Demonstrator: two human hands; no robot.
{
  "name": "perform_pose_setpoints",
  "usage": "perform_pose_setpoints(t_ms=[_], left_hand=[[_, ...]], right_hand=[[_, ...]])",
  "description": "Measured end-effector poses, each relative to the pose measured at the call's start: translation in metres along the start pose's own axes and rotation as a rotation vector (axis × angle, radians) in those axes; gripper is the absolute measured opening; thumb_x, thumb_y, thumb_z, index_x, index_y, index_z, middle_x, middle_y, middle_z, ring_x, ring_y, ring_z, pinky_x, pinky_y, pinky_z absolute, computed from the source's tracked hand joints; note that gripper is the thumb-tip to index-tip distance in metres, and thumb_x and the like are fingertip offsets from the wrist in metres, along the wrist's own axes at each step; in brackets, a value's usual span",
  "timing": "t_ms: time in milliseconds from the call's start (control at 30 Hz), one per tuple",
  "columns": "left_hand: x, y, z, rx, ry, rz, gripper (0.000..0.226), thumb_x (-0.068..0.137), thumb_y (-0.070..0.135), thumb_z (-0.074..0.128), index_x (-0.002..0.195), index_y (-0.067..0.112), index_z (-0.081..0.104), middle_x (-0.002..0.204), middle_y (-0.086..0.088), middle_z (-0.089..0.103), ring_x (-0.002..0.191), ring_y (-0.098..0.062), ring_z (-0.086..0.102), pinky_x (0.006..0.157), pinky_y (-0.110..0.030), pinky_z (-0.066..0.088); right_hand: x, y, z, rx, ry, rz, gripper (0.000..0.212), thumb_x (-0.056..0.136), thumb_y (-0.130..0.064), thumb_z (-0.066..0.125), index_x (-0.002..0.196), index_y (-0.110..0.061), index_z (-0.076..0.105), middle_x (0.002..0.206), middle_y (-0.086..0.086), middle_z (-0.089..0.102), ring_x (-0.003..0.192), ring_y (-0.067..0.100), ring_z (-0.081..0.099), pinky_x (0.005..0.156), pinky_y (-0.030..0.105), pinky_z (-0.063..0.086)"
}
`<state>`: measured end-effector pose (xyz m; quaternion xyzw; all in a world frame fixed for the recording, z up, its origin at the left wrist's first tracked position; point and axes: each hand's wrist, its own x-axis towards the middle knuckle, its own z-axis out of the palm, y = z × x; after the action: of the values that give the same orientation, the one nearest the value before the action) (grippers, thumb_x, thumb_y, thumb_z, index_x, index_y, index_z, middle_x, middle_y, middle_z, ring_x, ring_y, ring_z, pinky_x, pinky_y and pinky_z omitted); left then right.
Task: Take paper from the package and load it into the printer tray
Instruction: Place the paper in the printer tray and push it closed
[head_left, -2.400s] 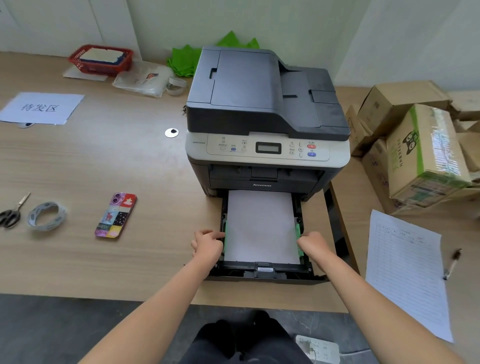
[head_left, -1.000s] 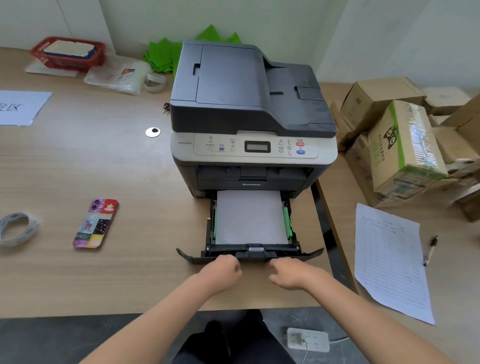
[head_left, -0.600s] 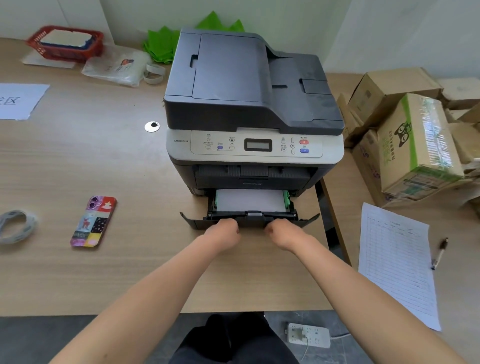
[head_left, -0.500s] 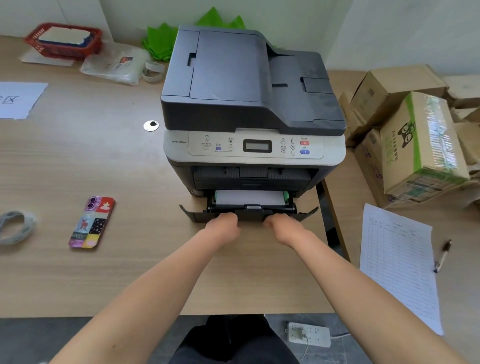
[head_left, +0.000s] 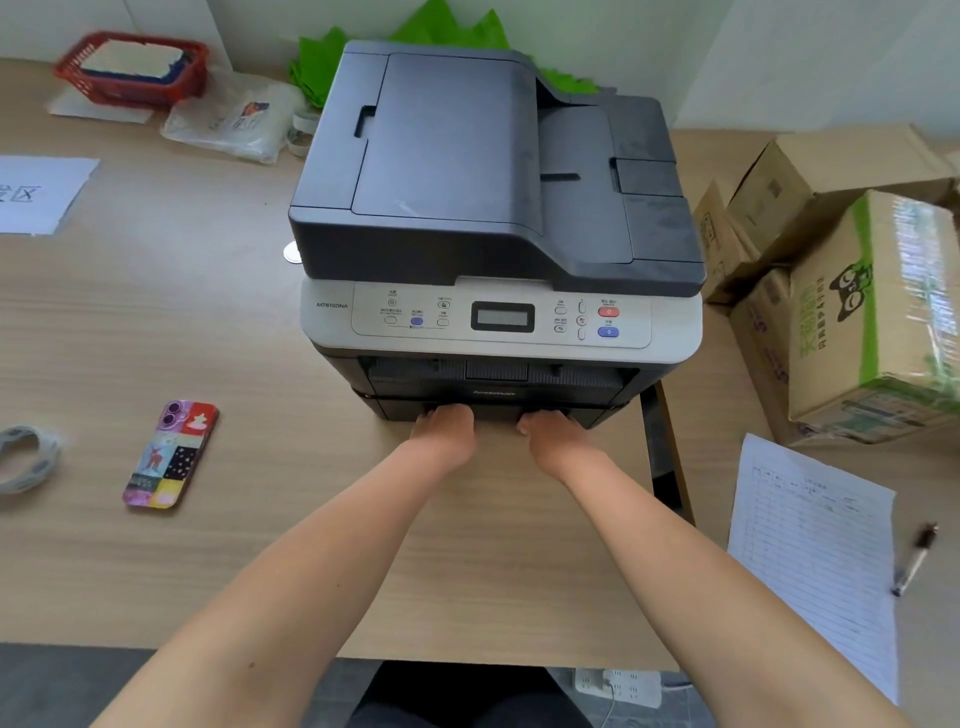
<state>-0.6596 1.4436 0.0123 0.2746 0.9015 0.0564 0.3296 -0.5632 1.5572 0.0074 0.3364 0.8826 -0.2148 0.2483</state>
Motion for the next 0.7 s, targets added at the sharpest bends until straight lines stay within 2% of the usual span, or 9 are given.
perform_pose_setpoints(t_ms=[200, 300, 400, 500, 567, 700], left_hand=[[0.002, 0.001, -0.003, -0.023, -0.015, -0.022, 0.024, 0.095, 0.016, 0.042, 0.103, 0.002, 0.06, 0.117, -0.02, 0.062, 0.112, -0.04, 0.057, 0.092, -0.038, 0.045], [-0.003, -0.001, -0.003, -0.009, -0.016, 0.0, 0.028, 0.096, 0.025, 0.045, 0.108, 0.004, 0.059, 0.122, -0.02, 0.061, 0.116, -0.039, 0.054, 0.096, -0.04, 0.045], [-0.019, 0.002, -0.013, -0.009, 0.003, 0.022, 0.03, 0.094, 0.023, 0.046, 0.117, 0.006, 0.055, 0.126, -0.018, 0.058, 0.118, -0.037, 0.053, 0.098, -0.04, 0.045], [-0.037, 0.006, -0.032, -0.013, 0.026, 0.091, 0.035, 0.092, 0.018, 0.046, 0.124, 0.007, 0.054, 0.128, -0.016, 0.058, 0.117, -0.036, 0.055, 0.1, -0.042, 0.047], [-0.053, 0.01, -0.05, -0.007, 0.024, 0.159, 0.036, 0.093, 0.021, 0.047, 0.125, 0.007, 0.057, 0.128, -0.015, 0.058, 0.116, -0.034, 0.057, 0.099, -0.042, 0.049], [-0.084, 0.021, -0.091, 0.056, 0.037, 0.312, 0.033, 0.092, 0.021, 0.049, 0.12, 0.011, 0.063, 0.12, -0.01, 0.066, 0.107, -0.029, 0.061, 0.094, -0.04, 0.052]], right_hand=[[0.0, 0.001, -0.001, 0.043, 0.015, -0.001, 0.042, 0.092, 0.002, 0.033, 0.123, -0.012, 0.058, 0.13, 0.014, 0.059, 0.121, 0.035, 0.054, 0.098, 0.033, 0.042], [-0.005, -0.001, 0.002, 0.068, 0.05, -0.007, 0.032, 0.099, -0.014, 0.035, 0.121, -0.013, 0.058, 0.127, 0.014, 0.061, 0.118, 0.035, 0.054, 0.096, 0.035, 0.041], [-0.02, -0.008, -0.004, 0.084, 0.098, -0.036, 0.033, 0.1, -0.025, 0.036, 0.118, -0.01, 0.059, 0.122, 0.015, 0.064, 0.115, 0.035, 0.057, 0.096, 0.036, 0.042], [-0.037, -0.014, -0.018, 0.145, 0.081, -0.051, 0.029, 0.093, -0.017, 0.04, 0.114, -0.011, 0.06, 0.119, 0.013, 0.064, 0.109, 0.034, 0.06, 0.093, 0.035, 0.048], [-0.049, -0.019, -0.032, 0.192, 0.054, -0.069, 0.034, 0.087, -0.011, 0.041, 0.115, -0.014, 0.061, 0.119, 0.011, 0.064, 0.106, 0.033, 0.061, 0.095, 0.039, 0.051], [-0.073, -0.028, -0.064, 0.231, 0.149, -0.125, 0.032, 0.09, -0.016, 0.044, 0.116, -0.016, 0.063, 0.121, 0.01, 0.064, 0.106, 0.029, 0.062, 0.094, 0.044, 0.052]])
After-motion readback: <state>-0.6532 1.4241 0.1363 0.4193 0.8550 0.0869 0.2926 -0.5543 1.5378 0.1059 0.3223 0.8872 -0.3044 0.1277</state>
